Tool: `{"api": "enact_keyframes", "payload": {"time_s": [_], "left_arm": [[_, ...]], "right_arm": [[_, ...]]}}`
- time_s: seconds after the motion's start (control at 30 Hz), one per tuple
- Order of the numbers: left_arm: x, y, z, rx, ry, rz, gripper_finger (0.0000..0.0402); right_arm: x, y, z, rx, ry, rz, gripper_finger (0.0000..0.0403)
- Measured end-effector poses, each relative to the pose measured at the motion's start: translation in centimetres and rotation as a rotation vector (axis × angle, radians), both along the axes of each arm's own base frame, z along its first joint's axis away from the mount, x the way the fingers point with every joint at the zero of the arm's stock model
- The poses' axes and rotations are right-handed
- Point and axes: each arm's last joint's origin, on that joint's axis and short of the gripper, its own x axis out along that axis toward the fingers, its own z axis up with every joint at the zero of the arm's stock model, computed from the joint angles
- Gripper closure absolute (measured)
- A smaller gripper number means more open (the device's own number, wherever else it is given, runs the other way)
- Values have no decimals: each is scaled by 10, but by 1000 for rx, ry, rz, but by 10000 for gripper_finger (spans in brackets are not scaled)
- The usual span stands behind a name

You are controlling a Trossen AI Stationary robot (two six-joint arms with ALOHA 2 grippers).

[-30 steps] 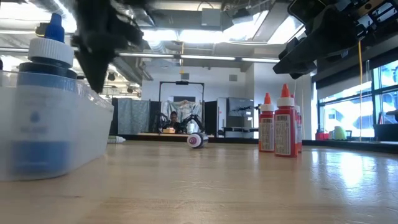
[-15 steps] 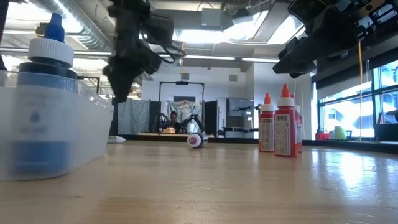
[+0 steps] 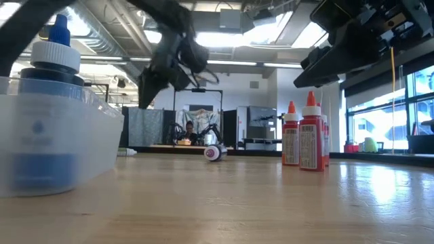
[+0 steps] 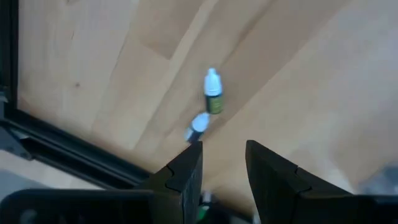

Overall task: Pick & Place food coloring
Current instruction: Put the small green food coloring bottle into the bin

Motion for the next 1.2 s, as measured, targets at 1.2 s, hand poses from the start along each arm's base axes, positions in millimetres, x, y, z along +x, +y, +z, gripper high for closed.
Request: {"api": "enact_keyframes", "payload": {"time_s": [1.2], "left_arm": [[22, 33, -116, -187, 247, 5, 286]], "right_arm": [[-1, 0, -1, -4, 13, 1, 246]]}}
